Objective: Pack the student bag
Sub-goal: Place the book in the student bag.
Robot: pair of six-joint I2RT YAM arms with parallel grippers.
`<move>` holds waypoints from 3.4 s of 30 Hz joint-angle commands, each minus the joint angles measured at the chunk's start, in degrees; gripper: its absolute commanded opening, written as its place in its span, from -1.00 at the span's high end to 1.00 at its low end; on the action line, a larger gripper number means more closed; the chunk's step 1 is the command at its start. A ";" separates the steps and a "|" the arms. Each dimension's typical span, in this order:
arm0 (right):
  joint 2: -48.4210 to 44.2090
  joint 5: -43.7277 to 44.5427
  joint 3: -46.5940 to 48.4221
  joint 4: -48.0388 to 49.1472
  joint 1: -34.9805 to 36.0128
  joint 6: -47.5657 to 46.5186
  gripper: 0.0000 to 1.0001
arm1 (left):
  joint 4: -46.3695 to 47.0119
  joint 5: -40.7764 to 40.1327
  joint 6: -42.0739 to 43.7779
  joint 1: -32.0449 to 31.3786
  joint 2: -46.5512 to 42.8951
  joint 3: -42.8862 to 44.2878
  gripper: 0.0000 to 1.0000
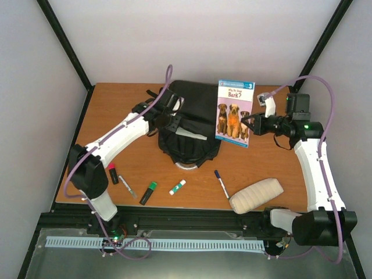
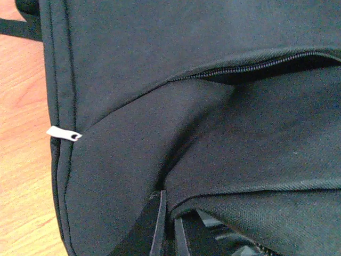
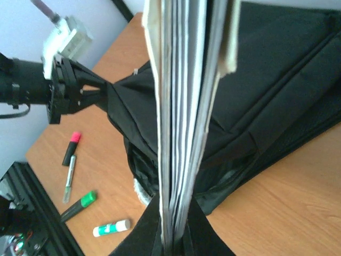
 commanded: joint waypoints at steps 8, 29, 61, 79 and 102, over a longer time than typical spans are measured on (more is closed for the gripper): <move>-1.46 -14.60 -3.88 3.08 4.24 3.57 0.95 | 1.48 3.57 -9.04 2.03 -7.63 -3.11 0.98; -0.97 -32.13 -25.49 -0.44 4.24 19.62 0.94 | 10.03 12.00 -16.16 2.07 4.01 8.24 0.99; 26.77 -24.73 -13.71 8.31 10.57 16.07 0.95 | 7.17 17.49 -14.15 2.03 0.87 10.57 0.98; 39.61 -29.90 -9.60 17.54 10.66 12.93 0.94 | 4.76 18.40 -10.69 1.94 2.73 11.82 0.98; 38.80 2.77 -1.78 11.67 11.19 8.24 -0.34 | 5.13 19.50 -9.45 1.85 1.28 9.49 0.98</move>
